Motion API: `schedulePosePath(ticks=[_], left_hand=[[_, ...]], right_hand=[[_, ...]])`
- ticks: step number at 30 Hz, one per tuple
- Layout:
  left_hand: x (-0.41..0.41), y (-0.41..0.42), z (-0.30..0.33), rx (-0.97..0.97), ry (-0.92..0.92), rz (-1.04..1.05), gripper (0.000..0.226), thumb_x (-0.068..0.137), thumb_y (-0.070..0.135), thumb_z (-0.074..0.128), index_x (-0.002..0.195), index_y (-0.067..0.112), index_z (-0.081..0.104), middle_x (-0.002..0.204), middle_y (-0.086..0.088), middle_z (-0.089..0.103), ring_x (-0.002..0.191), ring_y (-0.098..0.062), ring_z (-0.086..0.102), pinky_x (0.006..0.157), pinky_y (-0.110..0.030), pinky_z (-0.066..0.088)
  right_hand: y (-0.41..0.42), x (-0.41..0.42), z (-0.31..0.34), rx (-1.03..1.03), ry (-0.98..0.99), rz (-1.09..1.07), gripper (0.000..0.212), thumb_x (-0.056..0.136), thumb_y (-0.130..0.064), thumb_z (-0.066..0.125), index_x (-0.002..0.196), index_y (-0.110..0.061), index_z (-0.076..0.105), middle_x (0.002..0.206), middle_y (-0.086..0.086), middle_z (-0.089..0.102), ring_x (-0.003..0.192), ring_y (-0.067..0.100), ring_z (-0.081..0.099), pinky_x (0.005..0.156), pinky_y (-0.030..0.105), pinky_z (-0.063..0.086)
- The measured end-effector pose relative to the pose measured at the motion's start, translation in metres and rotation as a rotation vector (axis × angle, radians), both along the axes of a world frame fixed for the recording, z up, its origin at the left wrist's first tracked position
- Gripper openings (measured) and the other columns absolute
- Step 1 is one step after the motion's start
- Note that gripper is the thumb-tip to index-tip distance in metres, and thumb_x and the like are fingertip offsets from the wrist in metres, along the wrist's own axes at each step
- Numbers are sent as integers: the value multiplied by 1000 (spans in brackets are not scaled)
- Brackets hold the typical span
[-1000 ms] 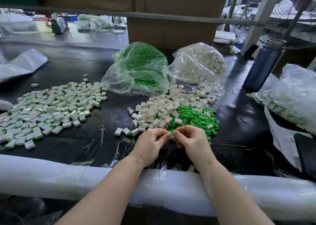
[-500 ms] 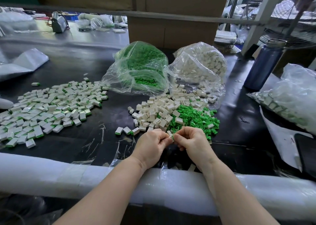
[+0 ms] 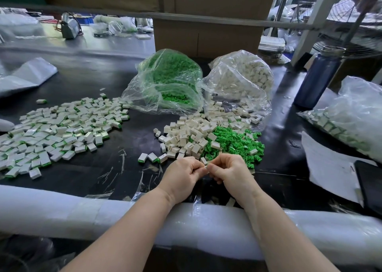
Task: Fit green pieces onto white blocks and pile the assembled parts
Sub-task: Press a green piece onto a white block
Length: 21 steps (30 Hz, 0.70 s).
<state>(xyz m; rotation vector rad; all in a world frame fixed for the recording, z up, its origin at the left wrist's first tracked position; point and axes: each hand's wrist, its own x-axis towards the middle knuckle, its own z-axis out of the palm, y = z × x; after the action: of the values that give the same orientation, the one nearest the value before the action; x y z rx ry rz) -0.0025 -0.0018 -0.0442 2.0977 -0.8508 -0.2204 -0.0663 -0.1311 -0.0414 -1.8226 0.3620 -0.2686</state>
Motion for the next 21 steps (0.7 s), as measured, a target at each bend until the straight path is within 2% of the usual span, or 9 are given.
schedulePosePath(ticks=[3, 6, 12, 17, 21], left_hand=[[1, 0, -1, -17, -7, -5, 17, 90, 20, 59, 89, 8, 72, 87, -9, 65, 86, -20, 58, 80, -28, 44], [1, -1, -1, -137, 94, 20, 15, 89, 18, 61, 91, 9, 72, 87, -6, 69, 85, -18, 63, 80, -25, 49], [1, -3, -1, -284, 252, 2, 11, 89, 20, 61, 94, 25, 69, 75, 2, 68, 69, -5, 63, 70, -17, 51], [0, -3, 1, -275, 242, 20, 11, 88, 19, 62, 88, 30, 65, 72, -1, 64, 66, -12, 58, 71, -29, 52], [-1, -2, 2, -260, 226, 40, 14, 88, 16, 62, 82, 29, 63, 69, -2, 62, 65, -15, 55, 67, -32, 51]], right_hand=[[1, 1, -1, -9, -22, -18, 21, 83, -4, 65, 65, -14, 63, 49, -7, 57, 44, -1, 50, 47, 16, 43], [3, 0, 0, 85, -96, -62, 17, 83, -4, 65, 68, -10, 65, 48, -6, 60, 47, 1, 54, 47, 14, 44], [3, -1, 3, 163, -172, -64, 12, 83, -2, 66, 72, -7, 65, 53, -4, 64, 49, 3, 58, 47, 15, 46], [4, -1, 3, 179, -194, -56, 14, 81, 1, 67, 70, -7, 65, 53, -3, 65, 48, 4, 58, 46, 14, 45], [4, -2, 3, 184, -213, -28, 15, 83, 0, 65, 70, -8, 67, 53, -4, 64, 48, 3, 57, 47, 14, 45]])
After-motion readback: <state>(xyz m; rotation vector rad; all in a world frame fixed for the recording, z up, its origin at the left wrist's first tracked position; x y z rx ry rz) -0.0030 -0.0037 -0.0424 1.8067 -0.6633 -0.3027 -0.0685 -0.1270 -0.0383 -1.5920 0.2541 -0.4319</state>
